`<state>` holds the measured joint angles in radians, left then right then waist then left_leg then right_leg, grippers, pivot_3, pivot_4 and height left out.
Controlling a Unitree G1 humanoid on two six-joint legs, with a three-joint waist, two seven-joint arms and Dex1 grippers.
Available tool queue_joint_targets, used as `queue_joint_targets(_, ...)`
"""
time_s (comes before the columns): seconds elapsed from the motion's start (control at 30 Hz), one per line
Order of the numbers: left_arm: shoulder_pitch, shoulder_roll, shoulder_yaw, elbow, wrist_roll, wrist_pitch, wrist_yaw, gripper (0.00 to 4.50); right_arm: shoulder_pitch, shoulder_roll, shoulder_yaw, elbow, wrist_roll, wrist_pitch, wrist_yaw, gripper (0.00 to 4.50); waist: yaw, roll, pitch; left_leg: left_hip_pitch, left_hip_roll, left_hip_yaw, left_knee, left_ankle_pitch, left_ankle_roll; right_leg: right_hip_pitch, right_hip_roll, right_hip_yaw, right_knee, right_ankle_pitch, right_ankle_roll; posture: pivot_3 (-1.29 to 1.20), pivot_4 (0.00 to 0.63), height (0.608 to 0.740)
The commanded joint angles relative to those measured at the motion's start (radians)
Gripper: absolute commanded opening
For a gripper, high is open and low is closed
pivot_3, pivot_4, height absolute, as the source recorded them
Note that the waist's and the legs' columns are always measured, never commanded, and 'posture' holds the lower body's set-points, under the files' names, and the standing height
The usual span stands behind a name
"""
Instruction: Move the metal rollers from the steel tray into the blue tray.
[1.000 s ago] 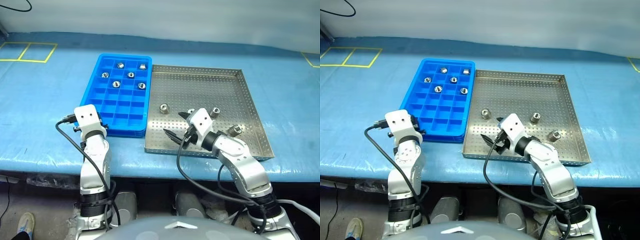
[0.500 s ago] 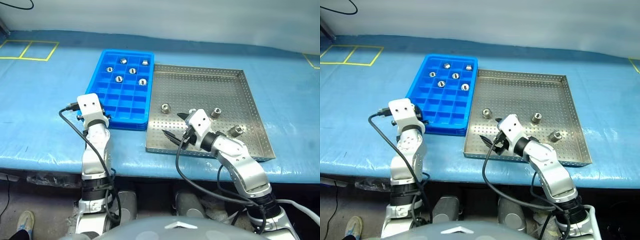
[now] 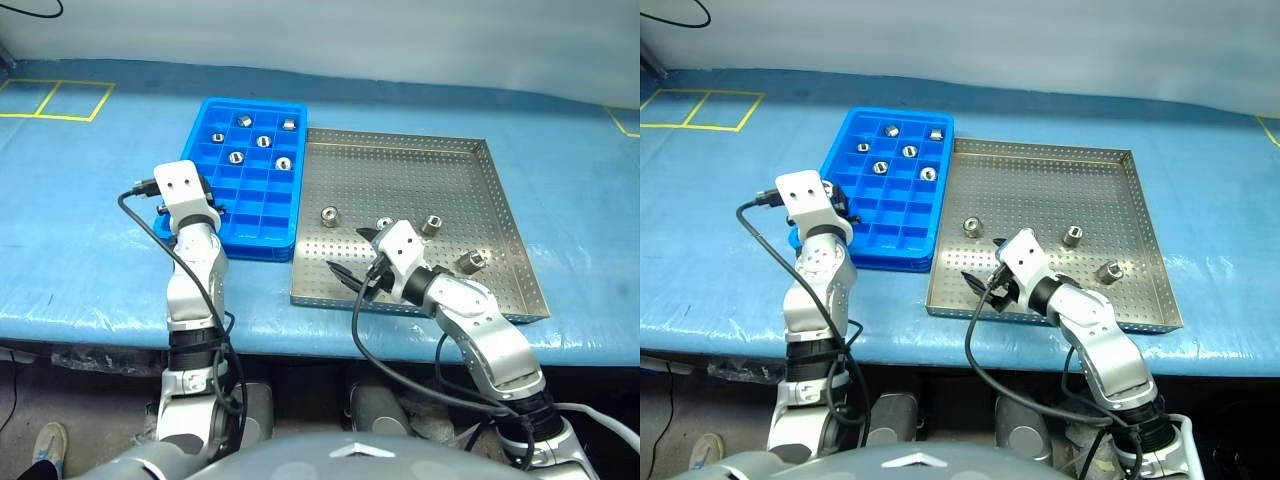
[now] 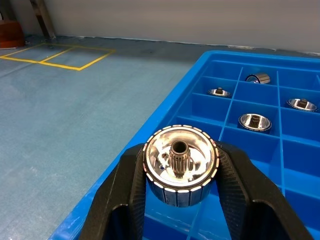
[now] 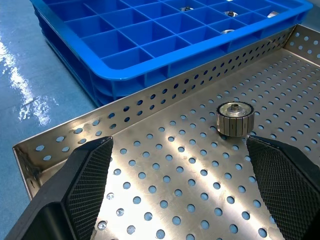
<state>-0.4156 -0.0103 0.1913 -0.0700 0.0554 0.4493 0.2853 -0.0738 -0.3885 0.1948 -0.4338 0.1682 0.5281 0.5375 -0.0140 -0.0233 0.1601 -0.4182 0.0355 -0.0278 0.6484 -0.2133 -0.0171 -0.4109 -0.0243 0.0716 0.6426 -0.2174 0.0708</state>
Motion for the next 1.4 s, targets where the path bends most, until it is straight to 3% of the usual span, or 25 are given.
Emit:
queue_joint_targets(0.03,-0.085,0.027,0.007,0.037,-0.009,-0.033,-0.007,1.71,-0.007,-0.001,-0.009,-0.032,0.005,-0.011,-0.005,4.5,0.001,0.0,0.0,0.0,0.0,0.0,0.0,0.0,0.0,0.0,0.0,0.0,0.0,0.0,0.0,0.0,0.15,0.74)
queue_joint_targets(0.5,-0.303,0.111,0.098,0.434,-0.078,-0.106,-0.001,1.71,0.004,-0.001,-0.005,-0.045,0.003,-0.007,-0.014,4.5,-0.006,0.0,0.0,0.0,0.0,0.0,-0.002,0.0,0.0,-0.001,0.0,0.0,0.0,0.003,0.005,-0.01,0.15,0.74)
queue_joint_targets(0.83,-0.427,0.161,0.095,0.732,-0.098,-0.158,-0.019,1.71,0.014,-0.005,0.005,-0.054,0.002,-0.001,-0.016,4.5,-0.008,0.0,0.0,-0.001,0.0,-0.001,-0.002,0.0,0.0,-0.001,0.0,0.0,0.0,0.003,0.006,-0.02,0.15,0.74)
queue_joint_targets(1.37,-0.441,0.151,0.111,0.786,-0.143,-0.198,0.012,1.71,0.024,-0.011,0.003,-0.06,0.0,0.0,-0.024,4.5,-0.013,-0.001,0.0,-0.001,0.0,-0.001,-0.002,0.0,0.0,-0.001,0.0,0.0,0.0,0.004,0.006,-0.03,0.15,0.74)
queue_joint_targets(1.4,-0.44,0.151,0.112,0.784,-0.149,-0.2,0.005,2.45,0.023,-0.011,0.004,-0.06,0.0,0.0,-0.024,4.5,-0.013,-0.001,0.0,-0.001,0.0,-0.001,-0.002,0.0,0.0,-0.001,0.0,0.0,0.0,0.004,0.006,-0.03,0.15,0.74)
